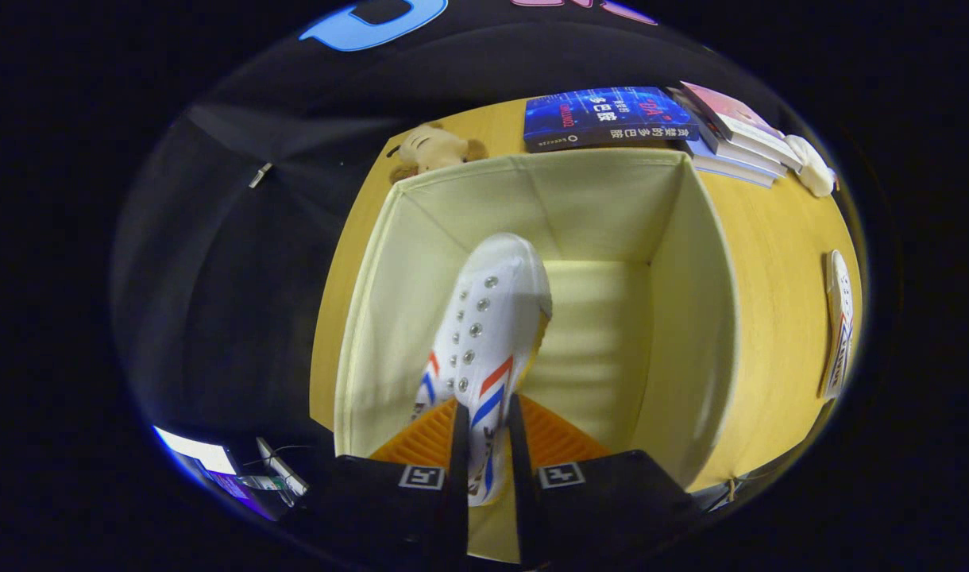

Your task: Open the storage box then place both shoes into the box .Put the left shoe in first, then the right shoe, with the right side of both shoes facing outward in a uniform manner.

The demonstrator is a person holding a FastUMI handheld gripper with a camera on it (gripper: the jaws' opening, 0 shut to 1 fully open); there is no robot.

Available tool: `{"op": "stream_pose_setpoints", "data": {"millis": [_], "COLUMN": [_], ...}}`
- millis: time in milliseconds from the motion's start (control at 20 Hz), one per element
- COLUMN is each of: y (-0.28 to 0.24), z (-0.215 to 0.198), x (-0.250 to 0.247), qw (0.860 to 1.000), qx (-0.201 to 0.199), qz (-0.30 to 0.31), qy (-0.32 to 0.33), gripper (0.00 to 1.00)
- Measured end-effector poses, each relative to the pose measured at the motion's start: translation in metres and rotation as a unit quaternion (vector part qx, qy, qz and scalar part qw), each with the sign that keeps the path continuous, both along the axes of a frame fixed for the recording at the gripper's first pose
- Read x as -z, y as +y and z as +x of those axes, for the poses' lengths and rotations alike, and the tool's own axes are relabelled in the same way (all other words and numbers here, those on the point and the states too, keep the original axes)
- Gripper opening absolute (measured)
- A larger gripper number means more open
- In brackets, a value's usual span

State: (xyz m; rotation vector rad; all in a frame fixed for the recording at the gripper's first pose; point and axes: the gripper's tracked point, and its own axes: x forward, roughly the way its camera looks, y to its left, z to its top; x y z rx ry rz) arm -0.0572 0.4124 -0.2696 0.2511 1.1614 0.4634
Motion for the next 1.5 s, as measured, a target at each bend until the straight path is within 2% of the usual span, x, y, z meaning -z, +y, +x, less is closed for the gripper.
{"op": "stream_pose_setpoints", "data": {"millis": [200,450,750,1050,1500], "y": [-0.010,-0.066,-0.183,-0.262,-0.369], "z": [0.018,0.024,0.025,0.014,0.036], "x": [-0.025,-0.074,-0.102,-0.095,-0.069], "qw": [0.998,0.992,0.982,0.980,0.979], "qx": [-0.010,0.021,0.048,0.045,0.060], "qz": [-0.010,0.007,-0.036,-0.063,-0.080], "qy": [-0.062,-0.124,-0.178,-0.184,-0.178], "gripper": [1.00,0.99,0.99,0.99,0.99]}}
